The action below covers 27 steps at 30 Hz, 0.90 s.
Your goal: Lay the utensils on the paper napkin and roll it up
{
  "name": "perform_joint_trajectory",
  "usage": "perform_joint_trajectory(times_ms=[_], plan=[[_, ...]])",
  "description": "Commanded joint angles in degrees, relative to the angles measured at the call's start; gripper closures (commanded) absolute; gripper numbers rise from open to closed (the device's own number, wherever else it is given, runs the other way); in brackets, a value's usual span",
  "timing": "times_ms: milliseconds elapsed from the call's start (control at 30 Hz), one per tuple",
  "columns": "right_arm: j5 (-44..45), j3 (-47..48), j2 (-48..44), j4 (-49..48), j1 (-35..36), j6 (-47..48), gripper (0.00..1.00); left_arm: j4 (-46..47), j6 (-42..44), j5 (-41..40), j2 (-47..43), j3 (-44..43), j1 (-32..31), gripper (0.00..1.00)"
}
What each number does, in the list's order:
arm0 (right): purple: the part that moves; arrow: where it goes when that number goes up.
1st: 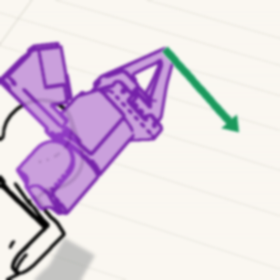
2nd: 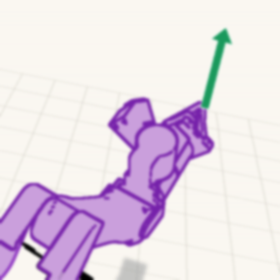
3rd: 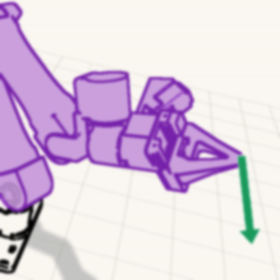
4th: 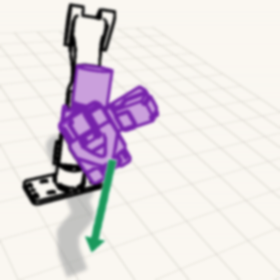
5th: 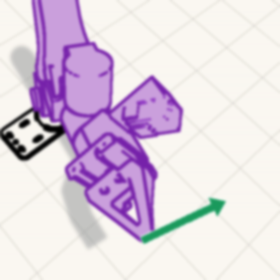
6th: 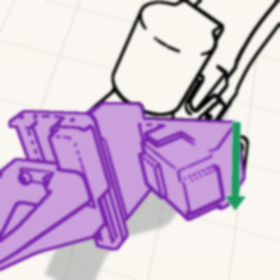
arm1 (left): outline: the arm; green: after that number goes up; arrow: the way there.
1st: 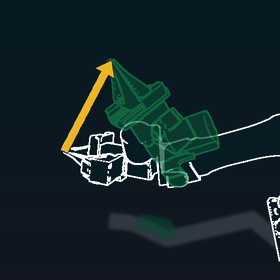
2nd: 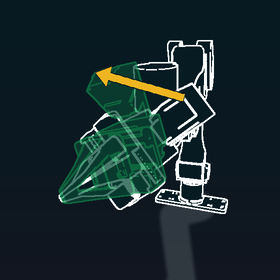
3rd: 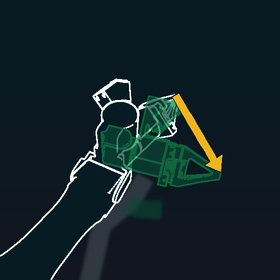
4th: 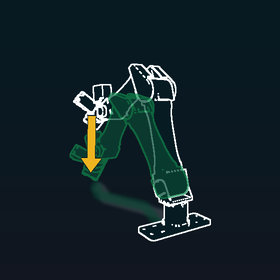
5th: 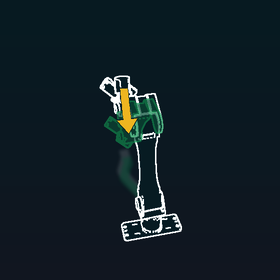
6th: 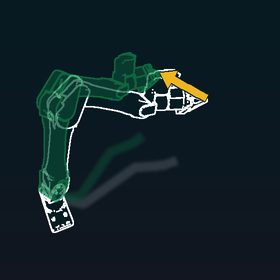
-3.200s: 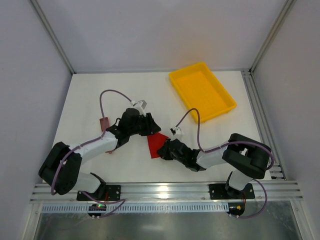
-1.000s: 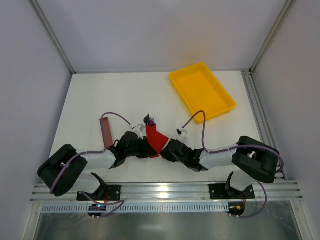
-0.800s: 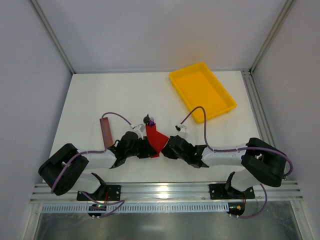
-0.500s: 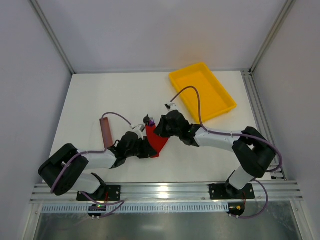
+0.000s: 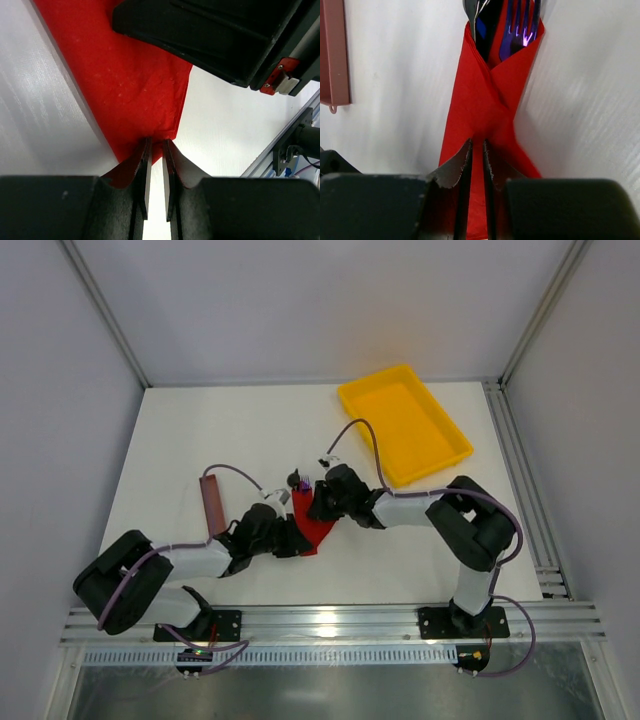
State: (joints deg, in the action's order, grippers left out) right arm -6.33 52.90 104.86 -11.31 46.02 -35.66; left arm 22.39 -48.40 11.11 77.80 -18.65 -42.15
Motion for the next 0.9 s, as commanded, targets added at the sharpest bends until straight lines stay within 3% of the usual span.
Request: perform_joint_trajectory(times_ms=[0, 633, 867], plan=[[1.8, -4.4, -2.6, -3.6, -0.2, 1.6, 0.85, -7.2, 2.7, -2.6, -1.0, 0.3, -0.4, 0.80], [2.3, -12.8, -8.3, -9.9, -0.1, 0.9, 0.84, -14.1, 3.5, -3.6, -4.2, -1.3, -0.6, 0.79], [3.0, -17.0, -5.9, -14.0, 0.3, -1.6, 0.85, -18.5, 3.8, -3.6, -5.6, -6.6, -0.6, 0.69]])
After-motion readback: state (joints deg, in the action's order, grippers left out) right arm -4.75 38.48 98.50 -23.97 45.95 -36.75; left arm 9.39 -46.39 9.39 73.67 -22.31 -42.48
